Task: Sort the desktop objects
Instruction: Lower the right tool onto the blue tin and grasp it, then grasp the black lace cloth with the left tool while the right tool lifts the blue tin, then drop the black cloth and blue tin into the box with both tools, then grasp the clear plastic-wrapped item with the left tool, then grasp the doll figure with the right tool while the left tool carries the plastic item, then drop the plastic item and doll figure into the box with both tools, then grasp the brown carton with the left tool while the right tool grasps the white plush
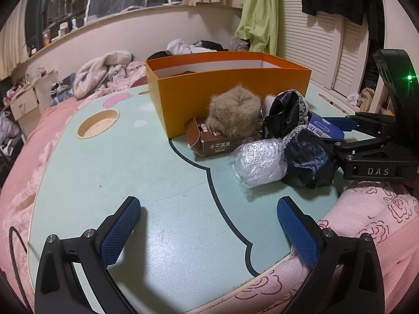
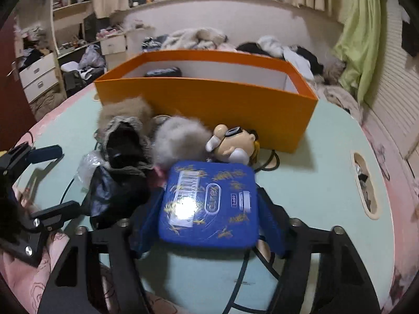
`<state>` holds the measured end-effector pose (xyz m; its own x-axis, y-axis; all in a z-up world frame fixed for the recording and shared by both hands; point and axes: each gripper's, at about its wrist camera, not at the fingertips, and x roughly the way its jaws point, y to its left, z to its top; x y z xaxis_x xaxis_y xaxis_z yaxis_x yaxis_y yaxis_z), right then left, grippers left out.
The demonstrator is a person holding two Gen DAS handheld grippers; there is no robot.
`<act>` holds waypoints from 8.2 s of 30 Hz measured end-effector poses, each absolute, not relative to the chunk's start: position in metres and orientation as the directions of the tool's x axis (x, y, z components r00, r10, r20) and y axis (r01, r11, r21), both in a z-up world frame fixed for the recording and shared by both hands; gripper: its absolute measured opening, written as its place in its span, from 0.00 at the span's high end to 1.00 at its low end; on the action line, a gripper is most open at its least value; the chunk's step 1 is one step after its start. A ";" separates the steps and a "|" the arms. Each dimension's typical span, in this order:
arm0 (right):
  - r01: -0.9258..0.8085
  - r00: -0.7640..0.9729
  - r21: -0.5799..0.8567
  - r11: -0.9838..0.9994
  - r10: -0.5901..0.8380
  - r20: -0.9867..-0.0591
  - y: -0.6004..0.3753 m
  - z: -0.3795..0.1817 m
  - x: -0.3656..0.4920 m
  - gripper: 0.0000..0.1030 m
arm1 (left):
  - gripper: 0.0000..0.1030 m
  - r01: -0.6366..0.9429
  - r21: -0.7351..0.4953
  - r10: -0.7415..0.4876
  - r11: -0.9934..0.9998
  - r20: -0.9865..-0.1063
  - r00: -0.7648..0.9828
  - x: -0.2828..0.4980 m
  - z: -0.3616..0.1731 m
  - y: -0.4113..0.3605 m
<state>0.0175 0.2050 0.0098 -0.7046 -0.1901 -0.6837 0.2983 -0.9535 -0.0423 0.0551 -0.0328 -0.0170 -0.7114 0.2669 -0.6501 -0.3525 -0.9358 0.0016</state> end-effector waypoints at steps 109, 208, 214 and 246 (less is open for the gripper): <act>0.261 -0.729 -0.040 -0.965 -0.169 -0.663 0.206 -0.022 -0.024 0.20 | 0.00 -0.357 -0.106 0.334 -0.928 -0.660 -0.673 0.030 0.000 -0.022; 0.256 -0.683 -0.008 -0.967 -0.175 -0.709 0.211 -0.003 -0.017 0.22 | 0.00 -0.243 0.000 0.172 -0.970 -0.705 -0.688 0.005 -0.013 -0.017; 0.257 -0.690 0.005 -0.966 -0.188 -0.699 0.210 -0.017 -0.032 0.22 | 0.00 -0.244 -0.004 0.176 -0.970 -0.702 -0.690 -0.002 -0.011 -0.019; 0.263 -0.692 0.021 -0.965 -0.204 -0.692 0.210 -0.011 -0.037 0.21 | 0.41 -0.310 -0.042 0.244 -0.950 -0.718 -0.652 -0.027 0.002 0.003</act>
<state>-0.0370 0.2105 -0.0111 -0.6924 -0.2036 -0.6922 0.2627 -0.9647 0.0210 -0.0272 0.0025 0.0019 -0.6516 0.2445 -0.7181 -0.3100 -0.9498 -0.0421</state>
